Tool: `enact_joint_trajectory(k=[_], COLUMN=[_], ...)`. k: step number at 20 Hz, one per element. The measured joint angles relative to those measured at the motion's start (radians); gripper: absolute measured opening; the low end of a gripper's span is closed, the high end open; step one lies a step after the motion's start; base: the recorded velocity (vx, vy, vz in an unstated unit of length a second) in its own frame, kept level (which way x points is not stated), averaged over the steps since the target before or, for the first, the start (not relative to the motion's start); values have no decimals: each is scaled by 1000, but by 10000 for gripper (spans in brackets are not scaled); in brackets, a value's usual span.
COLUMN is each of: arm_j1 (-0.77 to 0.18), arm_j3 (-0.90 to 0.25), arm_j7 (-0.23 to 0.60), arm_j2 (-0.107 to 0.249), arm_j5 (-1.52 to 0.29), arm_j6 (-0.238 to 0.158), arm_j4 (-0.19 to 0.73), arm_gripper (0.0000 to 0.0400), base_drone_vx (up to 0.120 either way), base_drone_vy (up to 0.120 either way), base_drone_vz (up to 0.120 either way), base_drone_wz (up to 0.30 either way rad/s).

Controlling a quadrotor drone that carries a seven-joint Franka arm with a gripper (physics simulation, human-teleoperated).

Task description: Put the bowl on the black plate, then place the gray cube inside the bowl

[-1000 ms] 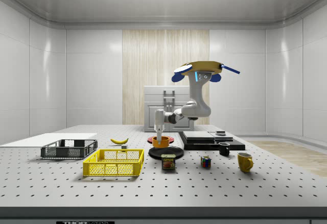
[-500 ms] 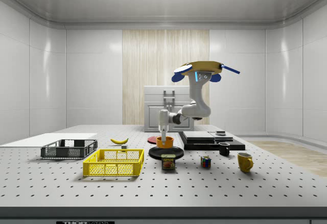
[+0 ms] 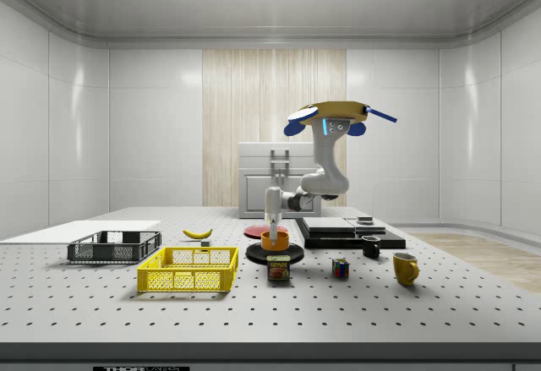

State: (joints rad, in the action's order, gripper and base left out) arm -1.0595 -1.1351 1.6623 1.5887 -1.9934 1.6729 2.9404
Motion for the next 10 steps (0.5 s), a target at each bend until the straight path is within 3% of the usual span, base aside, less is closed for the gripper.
enact_joint_trajectory(k=[10], arm_j1=[-65], arm_j3=[74], arm_j7=[57], arm_j2=[-39], arm_j5=[-79], arm_j6=[-17], arm_j4=[-18], arm_gripper=[100], base_drone_vx=[0], base_drone_vy=[0], base_drone_vz=[0], base_drone_wz=[0])
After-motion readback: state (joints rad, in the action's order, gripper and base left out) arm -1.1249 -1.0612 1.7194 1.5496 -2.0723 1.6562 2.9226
